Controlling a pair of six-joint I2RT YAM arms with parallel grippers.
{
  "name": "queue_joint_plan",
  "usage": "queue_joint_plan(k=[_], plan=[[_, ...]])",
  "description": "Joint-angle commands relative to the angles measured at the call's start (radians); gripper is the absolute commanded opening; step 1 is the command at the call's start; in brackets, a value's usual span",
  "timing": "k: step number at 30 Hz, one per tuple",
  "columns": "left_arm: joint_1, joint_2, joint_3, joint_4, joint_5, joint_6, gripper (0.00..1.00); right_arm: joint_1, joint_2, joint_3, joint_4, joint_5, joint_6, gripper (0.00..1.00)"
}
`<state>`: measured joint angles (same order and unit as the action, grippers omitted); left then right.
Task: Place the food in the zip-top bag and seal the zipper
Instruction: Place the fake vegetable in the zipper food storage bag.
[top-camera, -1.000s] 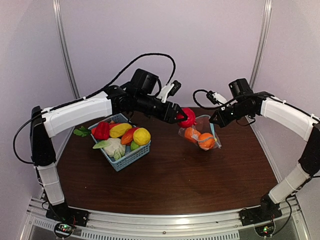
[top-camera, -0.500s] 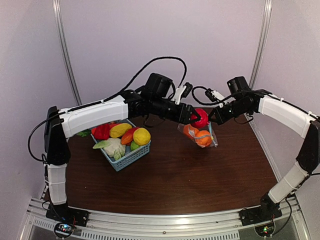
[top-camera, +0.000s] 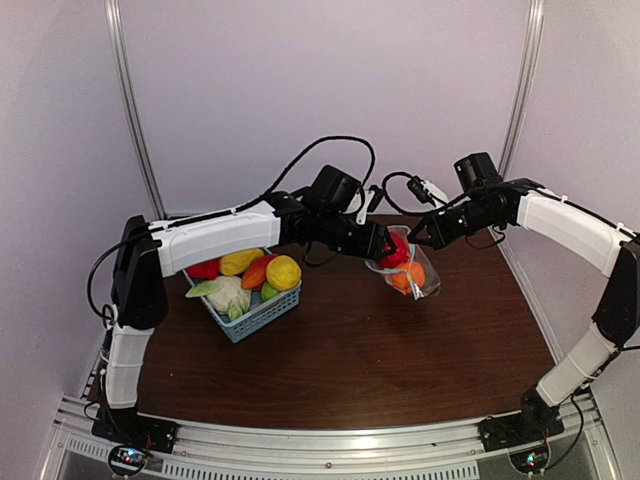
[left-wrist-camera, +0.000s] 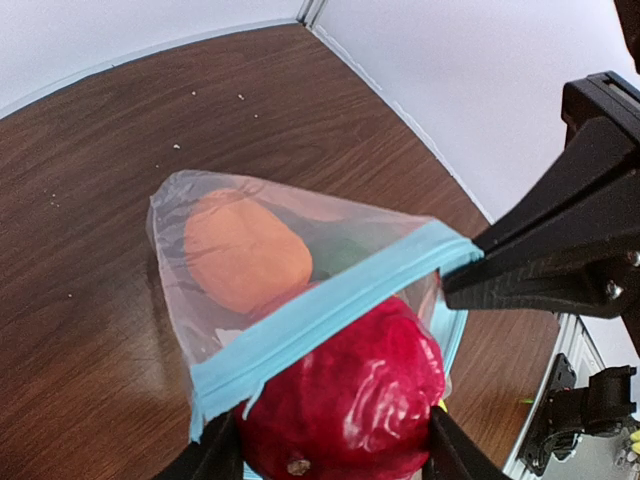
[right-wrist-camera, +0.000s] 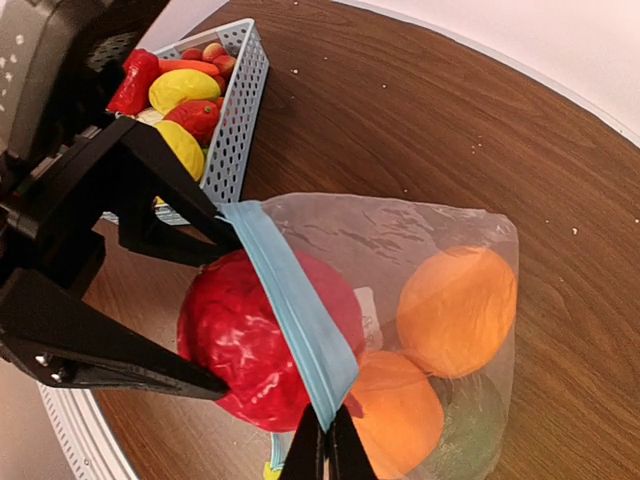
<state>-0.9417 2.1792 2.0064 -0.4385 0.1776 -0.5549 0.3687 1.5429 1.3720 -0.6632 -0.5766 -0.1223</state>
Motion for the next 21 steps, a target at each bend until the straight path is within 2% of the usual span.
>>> queue_joint_plan(k=[1,2,3,4,9,14,19,21], plan=[[-0.002,0.027,0.046,0.043,0.004,-0.026,0.63,0.000,-0.026,0.012,0.003,-0.111,0.016,0.00],[-0.002,0.027,0.051,0.052,0.018,-0.023,0.72,0.000,-0.023,0.013,0.004,-0.115,0.015,0.00],[-0.002,0.023,0.063,0.055,0.029,-0.014,0.86,0.001,-0.023,0.013,0.003,-0.114,0.016,0.00],[-0.002,0.013,0.077,0.056,0.028,-0.005,0.96,0.001,-0.023,0.015,0.004,-0.114,0.018,0.00],[-0.002,-0.115,0.041,0.080,-0.022,0.064,0.98,-0.021,-0.022,0.028,0.011,-0.142,0.039,0.00],[-0.001,-0.304,-0.190,0.195,-0.080,0.069,0.98,-0.040,-0.029,0.007,0.033,-0.146,0.043,0.00],[-0.002,-0.274,-0.240,0.077,-0.147,-0.032,0.98,-0.041,-0.040,-0.022,0.057,-0.153,0.042,0.00],[-0.001,-0.255,-0.267,0.101,-0.125,-0.085,0.92,-0.040,-0.038,-0.023,0.061,-0.160,0.043,0.00]])
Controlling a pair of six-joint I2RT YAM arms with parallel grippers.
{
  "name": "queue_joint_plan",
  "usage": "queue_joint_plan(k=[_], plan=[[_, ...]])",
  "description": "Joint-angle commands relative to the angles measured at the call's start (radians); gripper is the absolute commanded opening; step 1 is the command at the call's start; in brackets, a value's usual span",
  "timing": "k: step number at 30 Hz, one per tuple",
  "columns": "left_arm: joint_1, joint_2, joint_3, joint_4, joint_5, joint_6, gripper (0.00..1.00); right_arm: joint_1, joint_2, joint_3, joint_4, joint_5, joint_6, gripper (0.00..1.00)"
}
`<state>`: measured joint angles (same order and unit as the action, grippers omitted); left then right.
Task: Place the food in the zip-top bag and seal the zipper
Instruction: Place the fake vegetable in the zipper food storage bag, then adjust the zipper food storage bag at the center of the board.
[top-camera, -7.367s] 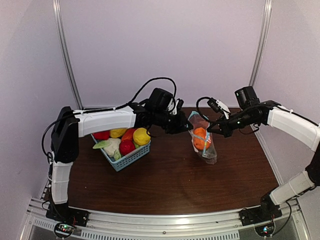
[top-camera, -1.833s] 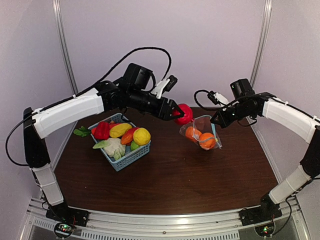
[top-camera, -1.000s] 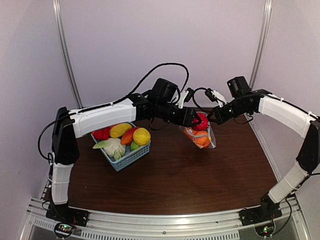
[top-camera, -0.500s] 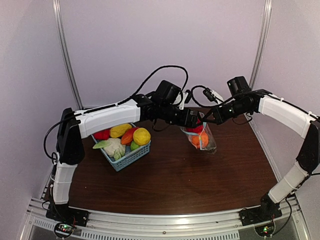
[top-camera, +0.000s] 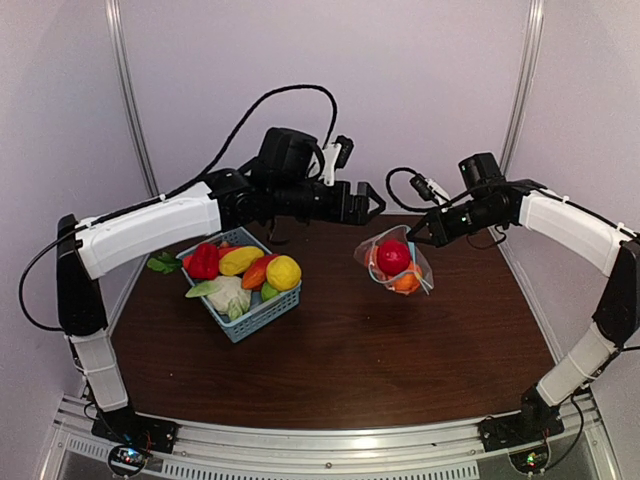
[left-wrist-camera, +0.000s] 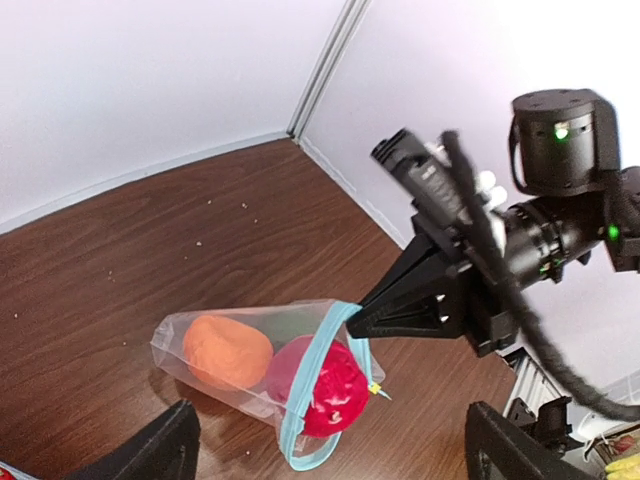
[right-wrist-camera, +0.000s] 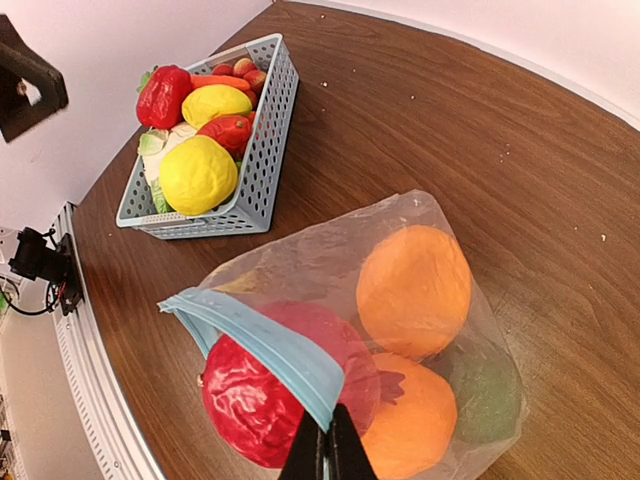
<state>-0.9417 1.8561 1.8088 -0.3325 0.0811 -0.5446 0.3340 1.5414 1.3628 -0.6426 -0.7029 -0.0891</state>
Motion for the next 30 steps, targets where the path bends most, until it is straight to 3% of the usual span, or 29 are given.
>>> queue_joint_plan(k=[1,5,9,14,17,20,24,27,29,30], plan=[[-0.002,0.077,-0.082,0.017,-0.011,-0.111,0.88,-0.006,-0.036,-0.013,0.042,-0.037,0.012,0.00],[-0.003,0.113,-0.107,0.102,0.112,-0.174,0.71,-0.006,-0.036,-0.014,0.047,-0.035,0.021,0.00],[-0.007,0.120,-0.139,0.106,0.106,-0.202,0.68,-0.006,-0.046,-0.028,0.058,-0.028,0.023,0.00],[-0.003,0.137,-0.170,0.138,0.084,-0.223,0.54,-0.006,-0.048,-0.042,0.065,-0.026,0.022,0.00],[0.006,0.185,-0.143,0.150,0.120,-0.231,0.38,-0.006,-0.046,-0.041,0.066,-0.030,0.024,0.00],[0.016,0.233,-0.087,0.156,0.171,-0.245,0.00,-0.006,-0.048,-0.038,0.070,-0.010,0.026,0.00],[-0.006,0.193,0.116,0.021,0.186,-0.186,0.00,-0.006,-0.056,-0.022,0.053,0.100,0.015,0.00],[-0.021,0.176,0.157,-0.052,-0.035,-0.094,0.00,-0.006,-0.073,-0.033,0.057,0.198,0.001,0.00],[0.036,0.229,0.207,-0.129,0.171,-0.162,0.00,-0.007,-0.078,-0.025,0.048,0.270,-0.014,0.00],[0.030,0.226,0.201,-0.128,0.186,-0.159,0.00,-0.010,-0.083,-0.020,0.041,0.299,-0.021,0.00]])
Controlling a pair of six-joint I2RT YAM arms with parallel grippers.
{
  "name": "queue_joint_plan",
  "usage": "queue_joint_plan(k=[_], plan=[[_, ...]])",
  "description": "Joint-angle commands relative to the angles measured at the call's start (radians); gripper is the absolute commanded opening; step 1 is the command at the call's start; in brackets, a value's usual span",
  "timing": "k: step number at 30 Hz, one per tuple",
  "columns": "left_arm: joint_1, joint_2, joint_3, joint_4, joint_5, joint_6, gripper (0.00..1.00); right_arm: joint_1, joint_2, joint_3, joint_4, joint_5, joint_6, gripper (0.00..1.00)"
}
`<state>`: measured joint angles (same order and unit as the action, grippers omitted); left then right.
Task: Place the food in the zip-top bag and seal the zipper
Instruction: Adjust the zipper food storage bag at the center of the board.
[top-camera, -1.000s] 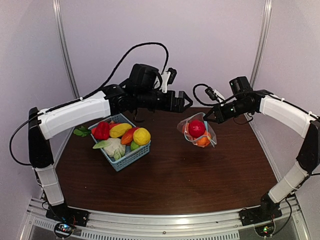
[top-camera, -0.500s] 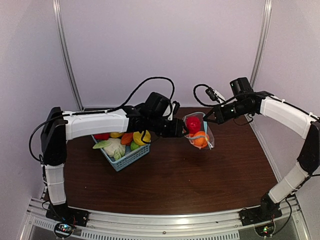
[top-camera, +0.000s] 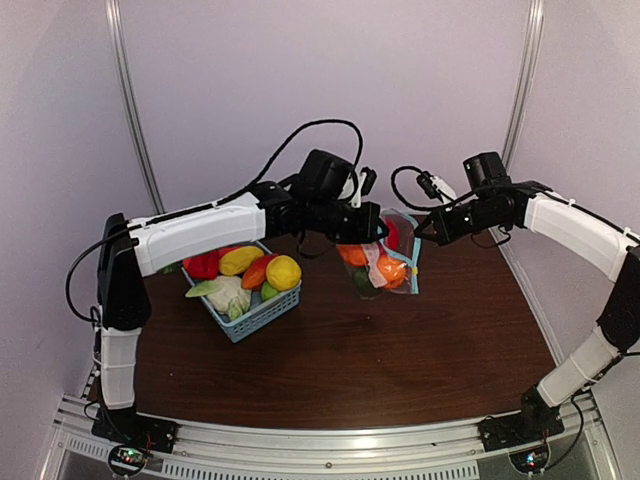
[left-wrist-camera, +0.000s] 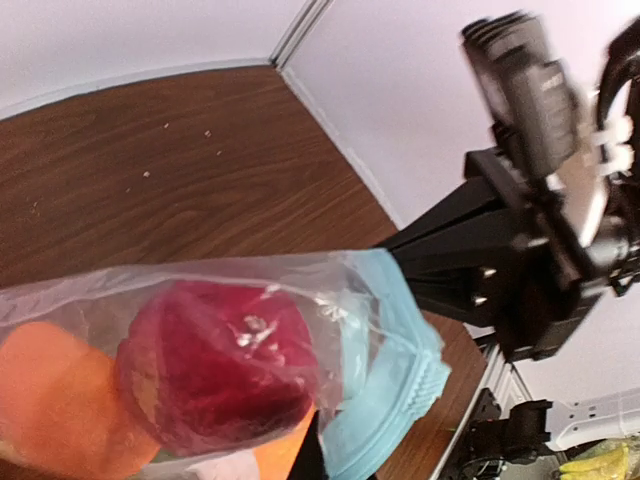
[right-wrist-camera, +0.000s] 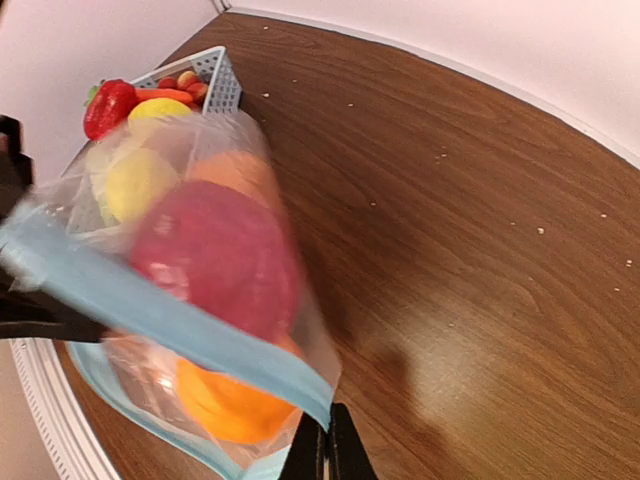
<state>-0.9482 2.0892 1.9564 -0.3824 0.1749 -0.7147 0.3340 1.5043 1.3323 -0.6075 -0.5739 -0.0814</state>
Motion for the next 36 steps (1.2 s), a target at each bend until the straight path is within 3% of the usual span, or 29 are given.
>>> queue_joint_plan(k=[1,2,4,6,9,16,19,24,26,28,31,34,36], plan=[[0.023,-0.017,0.020,-0.068,0.030,0.019,0.00,-0.012,-0.053,0.013,0.008,0.192,-0.035,0.00],[0.026,-0.013,-0.010,-0.060,-0.003,0.020,0.00,-0.015,-0.058,0.017,0.006,0.198,-0.038,0.00],[0.060,0.037,0.011,-0.096,0.072,0.003,0.00,-0.018,-0.060,0.048,-0.024,0.136,-0.042,0.00],[0.056,0.058,0.027,-0.128,0.012,0.036,0.00,-0.017,-0.074,0.083,-0.051,0.025,-0.050,0.00],[0.094,0.062,0.028,-0.146,-0.049,0.052,0.00,-0.016,-0.091,0.111,-0.063,0.014,-0.044,0.00],[0.054,0.018,0.087,-0.004,-0.025,0.105,0.00,-0.013,-0.059,0.063,-0.065,-0.155,-0.055,0.00],[0.064,0.074,0.136,-0.004,0.115,0.061,0.00,-0.013,-0.053,0.063,-0.057,-0.147,-0.055,0.00],[0.037,0.099,0.171,-0.019,0.117,0.088,0.00,-0.013,-0.021,0.041,-0.072,-0.033,-0.072,0.00],[0.046,0.101,0.128,-0.012,0.091,0.073,0.00,-0.013,-0.022,0.022,-0.054,0.029,-0.071,0.00],[0.061,0.116,0.114,-0.009,0.181,0.033,0.00,-0.014,-0.025,0.026,-0.061,0.051,-0.071,0.00],[0.056,0.117,0.052,0.018,0.129,0.035,0.00,-0.011,-0.046,0.021,-0.056,0.051,-0.077,0.00],[0.057,0.111,0.025,0.051,0.165,0.030,0.00,-0.009,-0.046,0.026,-0.067,0.089,-0.095,0.00],[0.048,0.107,0.016,0.065,0.162,0.038,0.00,-0.005,-0.050,0.026,-0.075,0.071,-0.100,0.17]])
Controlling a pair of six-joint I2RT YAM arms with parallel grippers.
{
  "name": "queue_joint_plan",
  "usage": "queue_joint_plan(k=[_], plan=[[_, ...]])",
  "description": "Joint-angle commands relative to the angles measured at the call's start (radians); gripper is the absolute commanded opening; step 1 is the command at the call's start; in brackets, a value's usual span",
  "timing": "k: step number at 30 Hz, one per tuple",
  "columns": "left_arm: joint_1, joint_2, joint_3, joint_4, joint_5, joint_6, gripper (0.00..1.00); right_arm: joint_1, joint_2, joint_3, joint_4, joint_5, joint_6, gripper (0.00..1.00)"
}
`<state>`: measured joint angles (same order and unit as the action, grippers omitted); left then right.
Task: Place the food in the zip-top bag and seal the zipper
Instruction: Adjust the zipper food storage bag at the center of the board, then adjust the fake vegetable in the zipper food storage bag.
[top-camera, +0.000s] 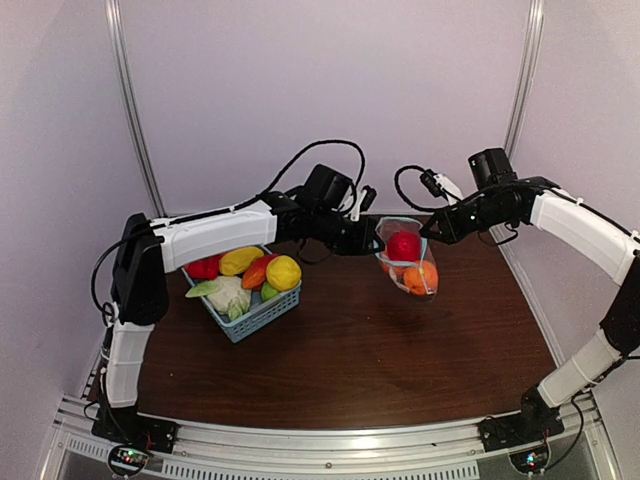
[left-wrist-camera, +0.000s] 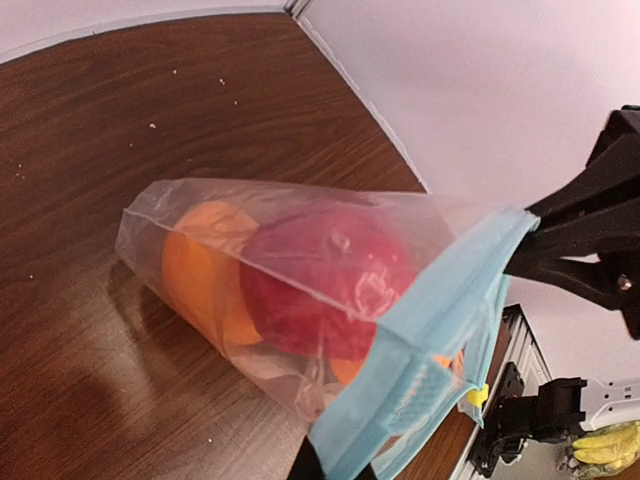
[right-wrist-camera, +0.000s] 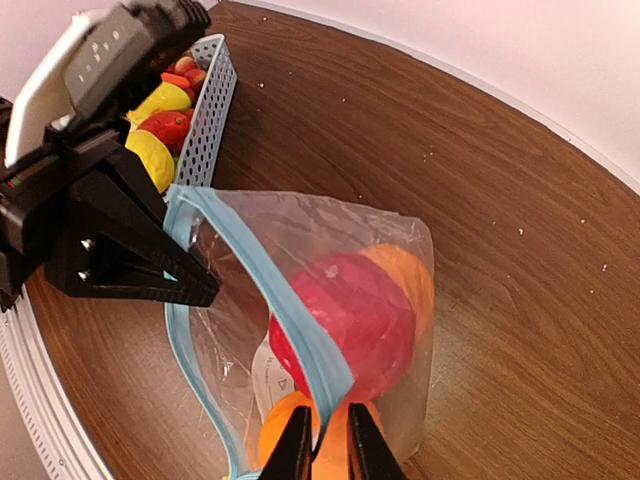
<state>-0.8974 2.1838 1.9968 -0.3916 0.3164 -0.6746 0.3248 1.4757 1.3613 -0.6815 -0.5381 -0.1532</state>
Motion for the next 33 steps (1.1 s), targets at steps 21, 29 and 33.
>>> queue_joint_plan(k=[21,29,33], plan=[[0.002,-0.049,-0.194,0.207,0.107,-0.144,0.00,0.196,0.095,-0.025,0.041,0.109,-0.035,0.00],[0.002,-0.095,-0.251,0.270,0.096,-0.165,0.00,0.202,0.223,-0.038,0.079,0.199,-0.005,0.00],[0.003,-0.116,-0.270,0.294,0.082,-0.163,0.00,0.215,0.280,-0.003,0.039,0.227,-0.011,0.00]])
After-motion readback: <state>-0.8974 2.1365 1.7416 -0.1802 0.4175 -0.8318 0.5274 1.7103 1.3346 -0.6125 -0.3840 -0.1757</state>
